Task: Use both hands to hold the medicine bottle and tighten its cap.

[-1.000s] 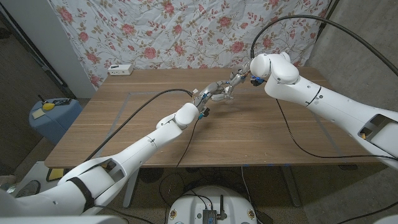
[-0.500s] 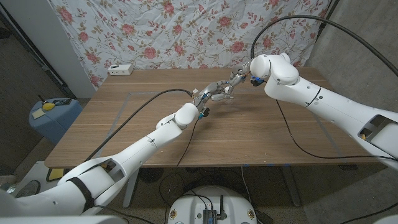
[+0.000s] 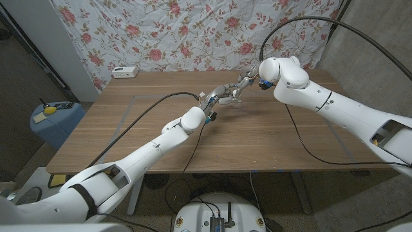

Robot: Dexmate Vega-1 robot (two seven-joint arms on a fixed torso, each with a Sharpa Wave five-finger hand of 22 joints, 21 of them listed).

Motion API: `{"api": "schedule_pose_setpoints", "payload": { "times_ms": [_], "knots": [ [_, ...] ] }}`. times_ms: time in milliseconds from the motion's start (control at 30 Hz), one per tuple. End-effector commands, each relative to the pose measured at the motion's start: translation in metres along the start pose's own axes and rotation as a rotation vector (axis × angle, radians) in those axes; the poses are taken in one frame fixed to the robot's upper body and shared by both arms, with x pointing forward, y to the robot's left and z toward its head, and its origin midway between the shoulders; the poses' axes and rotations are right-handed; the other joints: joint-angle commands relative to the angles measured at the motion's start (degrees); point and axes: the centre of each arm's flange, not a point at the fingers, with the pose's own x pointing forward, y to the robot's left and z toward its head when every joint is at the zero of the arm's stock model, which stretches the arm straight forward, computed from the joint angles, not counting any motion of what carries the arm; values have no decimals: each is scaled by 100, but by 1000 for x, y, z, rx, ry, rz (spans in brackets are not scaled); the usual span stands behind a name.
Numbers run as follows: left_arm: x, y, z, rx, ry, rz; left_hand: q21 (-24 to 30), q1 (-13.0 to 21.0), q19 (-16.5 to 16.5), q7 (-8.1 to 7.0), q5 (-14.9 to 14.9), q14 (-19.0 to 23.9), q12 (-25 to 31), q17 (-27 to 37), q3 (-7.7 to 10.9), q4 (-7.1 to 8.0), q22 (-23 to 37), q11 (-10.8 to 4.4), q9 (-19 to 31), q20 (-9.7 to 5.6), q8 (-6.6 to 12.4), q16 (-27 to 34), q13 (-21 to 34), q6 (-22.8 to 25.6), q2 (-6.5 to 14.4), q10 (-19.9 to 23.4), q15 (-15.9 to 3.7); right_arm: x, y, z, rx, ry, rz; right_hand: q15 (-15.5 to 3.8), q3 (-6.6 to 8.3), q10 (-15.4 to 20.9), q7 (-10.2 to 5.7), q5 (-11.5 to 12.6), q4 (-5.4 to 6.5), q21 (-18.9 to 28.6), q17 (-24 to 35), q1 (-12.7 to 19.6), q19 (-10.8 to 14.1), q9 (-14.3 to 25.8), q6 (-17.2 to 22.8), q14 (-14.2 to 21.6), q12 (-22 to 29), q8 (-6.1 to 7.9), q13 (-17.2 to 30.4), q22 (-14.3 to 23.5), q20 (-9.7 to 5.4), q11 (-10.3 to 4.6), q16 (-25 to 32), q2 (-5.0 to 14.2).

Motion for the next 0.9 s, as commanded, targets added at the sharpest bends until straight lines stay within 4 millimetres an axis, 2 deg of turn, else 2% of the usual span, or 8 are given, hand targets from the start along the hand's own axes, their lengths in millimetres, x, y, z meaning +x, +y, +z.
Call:
{"api": "schedule_pose_setpoints", "payload": {
  "times_ms": [33,167,333,867,900],
  "knots": [
    [1,1,-1,-2,0,-1,16,55,-32,-46,29,-20,35,24,242,219,11,-541,10,-5,-9,19,14,32,37,607,-232,2,2,1,-2,6,-20,-35,9,134,-15,-17,43,45,12,-54,85,11,181,104,69,71,7,15,-31,-41,74,-12],
    [1,1,-1,-2,1,-3,14,52,-40,-47,29,-21,36,23,245,219,11,-537,10,-4,-10,17,14,30,37,610,-227,2,3,2,-7,14,-32,-118,-16,261,-46,-20,75,56,21,-128,144,-9,417,176,88,144,3,16,-66,-86,99,9],
    [1,2,-1,-2,2,-2,15,59,-39,-47,30,-29,29,24,250,211,11,-532,10,-7,-9,14,14,32,37,590,-239,3,5,3,-19,25,-50,-163,-71,420,13,-29,125,65,29,-274,204,-34,699,269,111,230,-2,17,-103,-83,126,-5],
    [2,2,-3,-8,7,-4,17,54,-35,-41,29,-22,30,24,255,209,11,-534,10,-5,-11,18,14,27,37,591,-226,5,10,4,-65,69,-90,-333,-173,828,90,-35,208,109,42,-565,411,-88,1220,531,175,368,-12,20,-218,-118,203,-8],
    [2,2,-3,-8,7,-3,17,55,-35,-40,30,-21,31,24,256,208,11,-535,10,-9,-11,18,14,27,37,594,-225,5,10,4,-65,72,-91,-340,-191,893,80,-37,226,110,44,-622,434,-98,1321,559,181,393,-14,21,-236,-166,208,-1]
  ]
}}
